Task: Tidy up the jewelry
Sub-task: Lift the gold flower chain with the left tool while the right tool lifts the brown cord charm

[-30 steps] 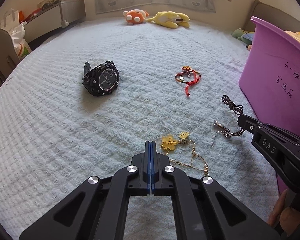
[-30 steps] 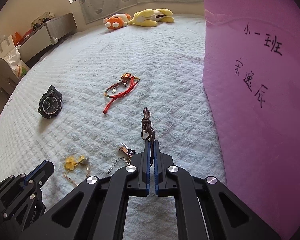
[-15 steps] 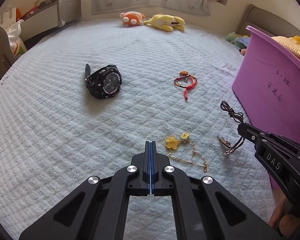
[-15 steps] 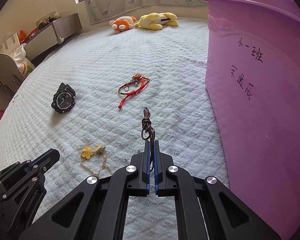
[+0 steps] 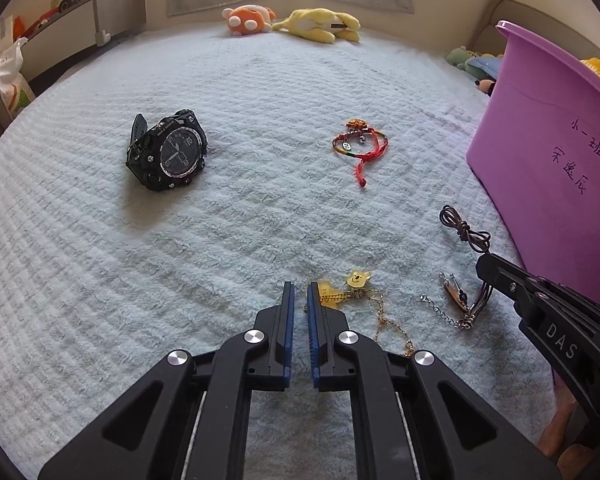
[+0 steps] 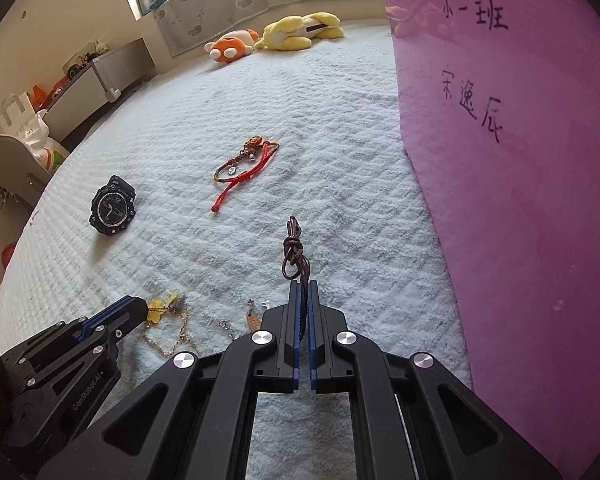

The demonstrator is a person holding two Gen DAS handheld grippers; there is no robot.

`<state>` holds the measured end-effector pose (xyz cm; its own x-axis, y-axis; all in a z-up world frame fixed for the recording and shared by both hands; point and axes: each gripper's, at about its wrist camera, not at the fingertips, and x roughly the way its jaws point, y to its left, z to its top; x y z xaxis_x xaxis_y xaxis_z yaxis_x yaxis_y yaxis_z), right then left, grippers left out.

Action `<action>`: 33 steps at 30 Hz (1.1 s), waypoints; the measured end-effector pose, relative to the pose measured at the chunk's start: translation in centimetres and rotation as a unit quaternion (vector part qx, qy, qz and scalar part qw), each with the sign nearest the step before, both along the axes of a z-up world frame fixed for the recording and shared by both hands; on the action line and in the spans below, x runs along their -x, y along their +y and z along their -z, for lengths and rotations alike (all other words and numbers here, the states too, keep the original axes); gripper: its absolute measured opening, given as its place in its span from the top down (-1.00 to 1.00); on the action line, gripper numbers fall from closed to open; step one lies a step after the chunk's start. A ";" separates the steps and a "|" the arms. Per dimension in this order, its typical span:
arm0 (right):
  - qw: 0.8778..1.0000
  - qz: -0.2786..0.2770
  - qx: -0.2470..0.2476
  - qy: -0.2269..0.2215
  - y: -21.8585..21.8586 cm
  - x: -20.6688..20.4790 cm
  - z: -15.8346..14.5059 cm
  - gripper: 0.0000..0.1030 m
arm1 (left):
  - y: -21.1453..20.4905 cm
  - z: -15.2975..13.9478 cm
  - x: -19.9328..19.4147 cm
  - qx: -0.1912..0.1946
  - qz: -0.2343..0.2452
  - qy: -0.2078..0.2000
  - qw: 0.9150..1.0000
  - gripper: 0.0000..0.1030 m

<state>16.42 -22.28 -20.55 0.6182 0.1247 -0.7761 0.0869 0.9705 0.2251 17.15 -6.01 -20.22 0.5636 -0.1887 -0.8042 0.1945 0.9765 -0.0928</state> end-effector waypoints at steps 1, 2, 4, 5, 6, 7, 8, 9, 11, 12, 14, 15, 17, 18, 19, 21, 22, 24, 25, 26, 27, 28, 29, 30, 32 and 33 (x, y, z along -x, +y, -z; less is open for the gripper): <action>1.000 0.001 -0.003 0.000 -0.1 -0.1 0.1 0.93 | 0.0 0.0 0.0 0.000 0.000 -0.003 1.000 0.62; 1.000 0.002 -0.006 0.001 -0.3 -0.1 0.2 0.93 | -0.1 -0.1 0.1 0.001 0.001 -0.006 1.000 0.32; 1.000 0.000 -0.006 0.001 -0.2 -0.2 0.4 0.93 | -0.2 -0.4 0.4 0.002 0.004 -0.019 1.000 -0.14; 1.000 0.000 -0.007 0.001 -0.2 -0.3 0.5 0.93 | -0.2 -0.6 0.7 0.002 0.003 -0.031 1.000 -0.33; 1.000 0.000 -0.008 0.001 -0.2 -0.3 0.6 0.93 | -0.3 -0.8 0.9 0.002 0.004 -0.042 0.999 -0.35; 1.000 0.000 -0.009 0.001 -0.2 -0.3 0.7 0.93 | -0.5 -1.0 1.0 -0.002 0.007 -0.049 0.999 -0.35; 1.000 0.000 -0.010 0.001 -0.2 -0.3 0.7 0.93 | -0.8 -0.9 1.0 -0.009 0.011 -0.049 0.999 -0.35; 1.000 0.000 -0.012 0.001 -0.2 -0.3 0.8 0.93 | -1.1 -0.8 0.9 -0.016 0.015 -0.046 0.999 -0.35; 1.000 0.000 -0.013 0.001 -0.2 -0.4 0.8 0.93 | -1.4 -0.3 0.7 -0.025 0.018 -0.041 0.999 -0.36; 1.000 0.000 -0.013 0.001 -0.2 -0.4 0.8 0.93 | -1.4 -0.1 0.5 -0.026 0.019 -0.037 0.999 -0.35; 1.000 0.000 -0.011 0.001 -0.2 -0.4 0.8 0.93 | -1.6 0.4 0.1 -0.028 0.019 -0.028 0.999 -0.31; 1.000 0.000 -0.011 0.001 -0.2 -0.4 0.8 0.93 | -1.7 0.7 -0.1 -0.032 0.019 -0.023 0.999 -0.28; 1.000 0.000 -0.011 0.002 -0.2 -0.4 0.8 0.93 | -2.0 1.3 -0.5 -0.043 0.021 -0.014 0.999 -0.24; 1.000 0.000 -0.011 0.002 -0.2 -0.4 0.8 0.93 | -2.2 1.4 -0.5 -0.050 0.023 -0.014 0.998 -0.24; 1.000 0.000 -0.012 0.002 -0.2 -0.4 0.9 0.93 | -2.4 1.5 -0.4 -0.057 0.024 -0.016 0.998 -0.22; 1.000 0.000 -0.012 0.004 -0.2 -0.4 1.0 0.93 | -2.9 1.5 -0.2 -0.070 0.034 -0.019 0.997 -0.11; 1.000 0.000 -0.012 0.005 -0.2 -0.5 1.0 0.93 | -3.1 1.5 -0.1 -0.071 0.040 -0.019 0.996 0.01; 1.000 0.001 -0.011 0.006 -0.2 -0.4 1.0 0.93 | -3.2 1.4 0.1 -0.069 0.049 -0.021 0.996 0.22; 1.000 0.001 -0.012 0.007 -0.2 -0.4 1.0 0.93 | -3.1 1.4 0.2 -0.064 0.053 -0.021 0.996 0.41; 1.000 0.001 -0.012 0.007 -0.2 -0.4 1.0 0.93 | -3.0 1.3 0.3 -0.058 0.056 -0.020 0.997 0.57; 1.000 0.001 -0.013 0.008 -0.2 -0.4 1.0 0.94 | -2.9 1.2 0.5 -0.056 0.057 -0.020 0.997 0.57; 1.000 0.000 -0.014 0.008 -0.2 -0.4 1.0 0.94 | -2.8 1.1 0.6 -0.054 0.057 -0.020 0.997 0.58; 1.000 0.000 -0.014 0.009 -0.2 -0.3 1.0 0.93 | -2.7 1.0 0.7 -0.050 0.056 -0.019 0.997 0.58; 1.000 -0.002 -0.014 0.011 -0.2 -0.3 1.0 0.93 | -2.5 0.9 0.9 -0.045 0.055 -0.017 0.997 0.58; 1.000 -0.006 -0.013 0.014 -0.1 -0.2 0.8 0.93 | -2.1 0.6 1.2 -0.034 0.053 -0.012 0.998 0.58; 1.000 -0.008 -0.012 0.015 0.0 -0.2 0.7 0.93 | -1.9 0.4 1.4 -0.027 0.052 -0.009 0.998 0.58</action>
